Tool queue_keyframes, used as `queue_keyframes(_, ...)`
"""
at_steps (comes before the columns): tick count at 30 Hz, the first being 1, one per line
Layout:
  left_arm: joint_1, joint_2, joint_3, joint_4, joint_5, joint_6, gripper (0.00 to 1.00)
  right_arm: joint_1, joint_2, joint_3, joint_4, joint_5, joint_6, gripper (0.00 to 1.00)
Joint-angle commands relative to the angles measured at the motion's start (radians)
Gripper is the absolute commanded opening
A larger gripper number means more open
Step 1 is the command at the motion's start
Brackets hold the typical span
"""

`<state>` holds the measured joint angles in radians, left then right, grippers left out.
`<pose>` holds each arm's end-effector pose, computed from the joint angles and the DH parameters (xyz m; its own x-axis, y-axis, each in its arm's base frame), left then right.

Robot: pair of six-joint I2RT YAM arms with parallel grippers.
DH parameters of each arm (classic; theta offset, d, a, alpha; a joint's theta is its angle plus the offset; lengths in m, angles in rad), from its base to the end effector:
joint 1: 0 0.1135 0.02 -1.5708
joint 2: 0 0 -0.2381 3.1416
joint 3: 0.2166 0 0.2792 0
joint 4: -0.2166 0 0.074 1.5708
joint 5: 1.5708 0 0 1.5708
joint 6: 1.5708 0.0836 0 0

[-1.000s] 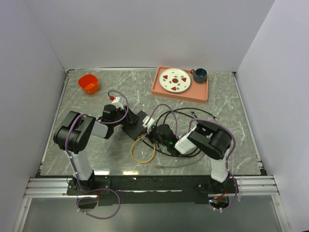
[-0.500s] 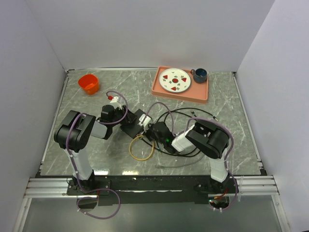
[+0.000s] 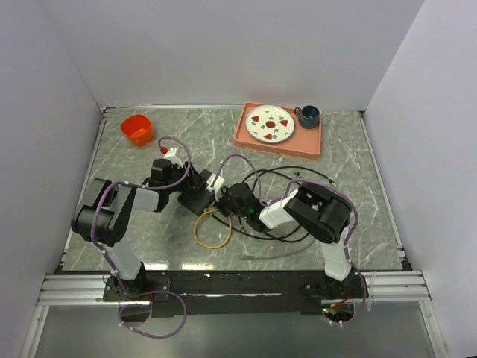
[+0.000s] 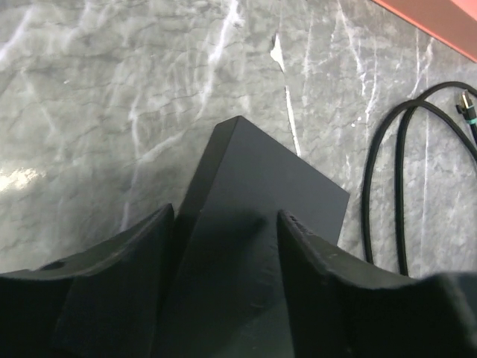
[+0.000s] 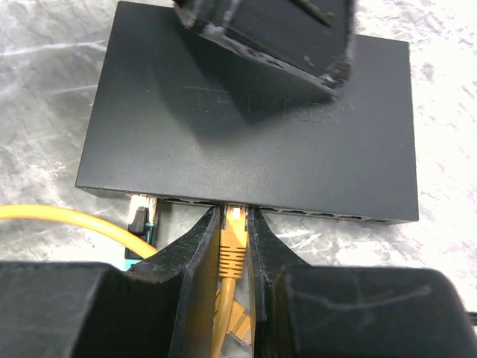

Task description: Insert the plug into the switch port

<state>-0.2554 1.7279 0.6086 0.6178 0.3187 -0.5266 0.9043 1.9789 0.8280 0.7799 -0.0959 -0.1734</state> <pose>0.3463 -0.1175 0.0558 -0.6563 -0.3219 -0.6824 0.2035 0.7954 -0.5709 0.2577 0.3405 0.0505 -0.0763 -0.3748 -0.9240 -0.8637 0.4879 -0.1266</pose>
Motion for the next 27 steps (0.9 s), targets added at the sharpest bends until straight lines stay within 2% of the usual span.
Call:
queue_keyframes(1,-0.093,0.022,0.026,-0.339,0.237,-0.067,0.64,0.031,0.026,0.068,-0.036,-0.111,0.067,0.0)
queue_keyframes(2,-0.082,0.039,0.034,-0.346,0.234,-0.069,0.65,0.031,0.023,0.069,-0.051,-0.113,0.068,0.0)
queue_keyframes(3,-0.078,0.047,0.048,-0.357,0.221,-0.073,0.67,0.031,0.021,0.069,-0.07,-0.117,0.071,0.08)
queue_keyframes(5,-0.062,0.048,0.056,-0.366,0.195,-0.073,0.69,0.031,0.011,0.072,-0.096,-0.117,0.075,0.16)
queue_keyframes(8,-0.047,0.026,0.071,-0.397,0.142,-0.066,0.71,0.03,0.003,0.072,-0.134,-0.104,0.077,0.37)
queue_keyframes(9,-0.045,0.021,0.08,-0.409,0.126,-0.056,0.72,0.031,0.001,0.072,-0.145,-0.097,0.08,0.47)
queue_keyframes(12,-0.041,0.01,0.115,-0.469,0.065,-0.032,0.73,0.03,0.0,0.086,-0.205,-0.07,0.086,0.6)
queue_keyframes(16,-0.041,-0.039,0.126,-0.509,-0.015,-0.013,0.73,0.03,-0.012,0.118,-0.325,-0.025,0.1,0.68)
queue_keyframes(19,-0.041,-0.12,0.123,-0.539,-0.085,0.0,0.73,0.03,-0.034,0.111,-0.341,0.007,0.106,0.74)
queue_keyframes(20,-0.041,-0.137,0.12,-0.547,-0.114,0.004,0.74,0.028,-0.04,0.103,-0.34,0.008,0.106,0.79)
queue_keyframes(27,-0.041,-0.211,0.16,-0.613,-0.168,0.048,0.75,0.025,-0.133,0.072,-0.361,0.027,0.114,0.88)
